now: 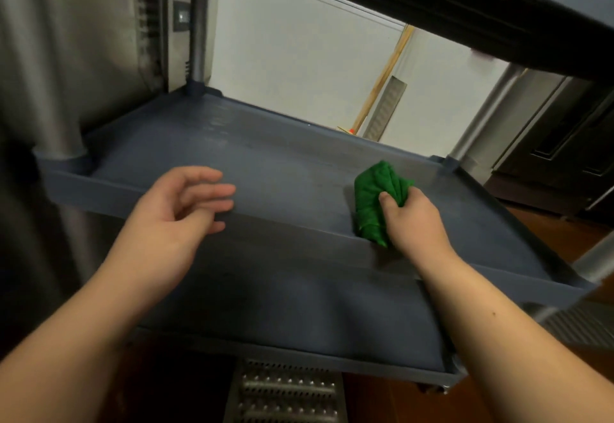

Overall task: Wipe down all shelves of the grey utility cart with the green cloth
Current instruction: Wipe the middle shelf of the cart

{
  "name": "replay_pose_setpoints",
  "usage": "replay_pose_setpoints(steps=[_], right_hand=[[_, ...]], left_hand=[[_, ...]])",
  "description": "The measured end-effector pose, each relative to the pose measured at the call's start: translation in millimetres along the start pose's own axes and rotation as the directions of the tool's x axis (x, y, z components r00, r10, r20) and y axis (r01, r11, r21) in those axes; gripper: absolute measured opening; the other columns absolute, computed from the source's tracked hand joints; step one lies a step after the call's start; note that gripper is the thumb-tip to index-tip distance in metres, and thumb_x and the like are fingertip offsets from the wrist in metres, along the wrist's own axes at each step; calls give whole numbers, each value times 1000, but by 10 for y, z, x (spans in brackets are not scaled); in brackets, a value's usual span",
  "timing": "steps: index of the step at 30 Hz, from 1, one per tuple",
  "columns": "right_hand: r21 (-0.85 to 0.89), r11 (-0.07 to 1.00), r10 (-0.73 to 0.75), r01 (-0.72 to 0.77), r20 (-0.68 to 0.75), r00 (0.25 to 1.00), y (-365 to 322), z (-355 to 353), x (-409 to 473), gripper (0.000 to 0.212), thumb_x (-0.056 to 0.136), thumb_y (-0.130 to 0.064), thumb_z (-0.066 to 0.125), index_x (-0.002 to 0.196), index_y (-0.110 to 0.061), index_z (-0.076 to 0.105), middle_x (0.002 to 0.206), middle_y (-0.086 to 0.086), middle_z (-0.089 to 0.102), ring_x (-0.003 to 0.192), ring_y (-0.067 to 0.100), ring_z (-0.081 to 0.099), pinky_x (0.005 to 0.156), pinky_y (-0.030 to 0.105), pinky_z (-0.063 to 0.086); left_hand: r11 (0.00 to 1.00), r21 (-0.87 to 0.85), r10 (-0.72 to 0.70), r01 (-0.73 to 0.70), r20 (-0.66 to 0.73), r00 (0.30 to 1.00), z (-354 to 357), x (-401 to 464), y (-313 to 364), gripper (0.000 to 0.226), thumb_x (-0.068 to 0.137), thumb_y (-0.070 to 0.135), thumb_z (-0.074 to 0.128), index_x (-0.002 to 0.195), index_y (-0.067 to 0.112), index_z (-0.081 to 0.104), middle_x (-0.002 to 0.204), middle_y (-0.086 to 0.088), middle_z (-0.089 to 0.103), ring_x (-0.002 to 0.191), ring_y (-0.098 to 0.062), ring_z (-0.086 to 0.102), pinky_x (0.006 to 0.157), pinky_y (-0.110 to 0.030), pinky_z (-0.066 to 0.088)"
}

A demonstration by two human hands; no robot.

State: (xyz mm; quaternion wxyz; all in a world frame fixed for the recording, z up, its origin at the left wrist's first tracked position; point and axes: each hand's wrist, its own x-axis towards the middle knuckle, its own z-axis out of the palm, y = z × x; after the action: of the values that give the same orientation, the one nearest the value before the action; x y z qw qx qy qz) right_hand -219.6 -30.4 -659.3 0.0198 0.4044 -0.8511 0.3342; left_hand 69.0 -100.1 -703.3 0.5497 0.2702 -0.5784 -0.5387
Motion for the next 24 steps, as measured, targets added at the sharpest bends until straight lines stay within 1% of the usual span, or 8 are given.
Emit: replay_pose_setpoints(steps=[2,4,7,11,17,20,22,24], right_hand=[[16,999,-29,29,26,999,-224,146,-55,39,98,-39,52,118,-6,57,119,19,64,112,38,58,84,36,45],[31,997,-68,67,50,996,-452,291,-114,38,98,-39,51,117,-7,57,119,18,64,111,38,59,81,34,43],[42,993,-113,110,80,990,-782,502,-204,37,98,-39,51,117,-8,56,120,18,64,111,38,59,81,34,43],[80,987,-147,138,121,982,-1197,755,-316,38,99,-39,50,119,-7,55,121,18,63,111,37,59,76,32,38],[171,966,-221,192,170,960,-1798,1126,-491,37,99,-37,50,119,-6,55,120,17,64,110,36,59,76,31,38],[207,957,-243,203,191,951,-2057,1283,-552,36,99,-36,50,119,-6,55,120,17,63,111,36,59,74,29,37],[227,950,-259,214,196,946,-2221,1389,-594,35,99,-36,51,117,-6,56,119,17,63,111,36,59,74,29,36],[247,944,-272,220,199,942,-2374,1495,-634,35,99,-36,51,115,-6,57,119,17,64,112,36,59,77,31,40]], left_hand=[[1000,21,-5,5,-19,1000,-133,0,29,50,89,-22,37,102,23,56,106,-5,68,96,-17,67,76,-26,57],[1000,25,-8,9,-43,999,-266,-1,72,49,88,-21,37,102,23,56,105,-4,68,97,-18,67,77,-28,56],[1000,18,-8,10,-90,996,-470,3,164,47,89,-20,38,102,22,56,105,-5,68,96,-17,67,80,-32,55],[999,23,-26,30,-157,987,-750,-8,259,42,90,-16,42,102,22,57,104,-5,69,95,-16,69,81,-34,54],[995,20,-93,100,-220,971,-1034,-44,261,42,87,-17,41,100,20,57,97,-5,70,89,-16,69,77,-35,53],[993,5,-110,114,-237,965,-1103,-60,254,43,86,-18,39,99,18,57,96,-6,70,89,-20,68,74,-33,51],[994,0,-108,112,-245,963,-1123,-57,271,44,85,-19,38,98,18,56,96,-7,69,88,-19,68,71,-30,51],[994,-1,-103,106,-255,961,-1148,-40,299,44,85,-20,37,97,18,56,95,-7,68,85,-18,67,69,-28,50]])
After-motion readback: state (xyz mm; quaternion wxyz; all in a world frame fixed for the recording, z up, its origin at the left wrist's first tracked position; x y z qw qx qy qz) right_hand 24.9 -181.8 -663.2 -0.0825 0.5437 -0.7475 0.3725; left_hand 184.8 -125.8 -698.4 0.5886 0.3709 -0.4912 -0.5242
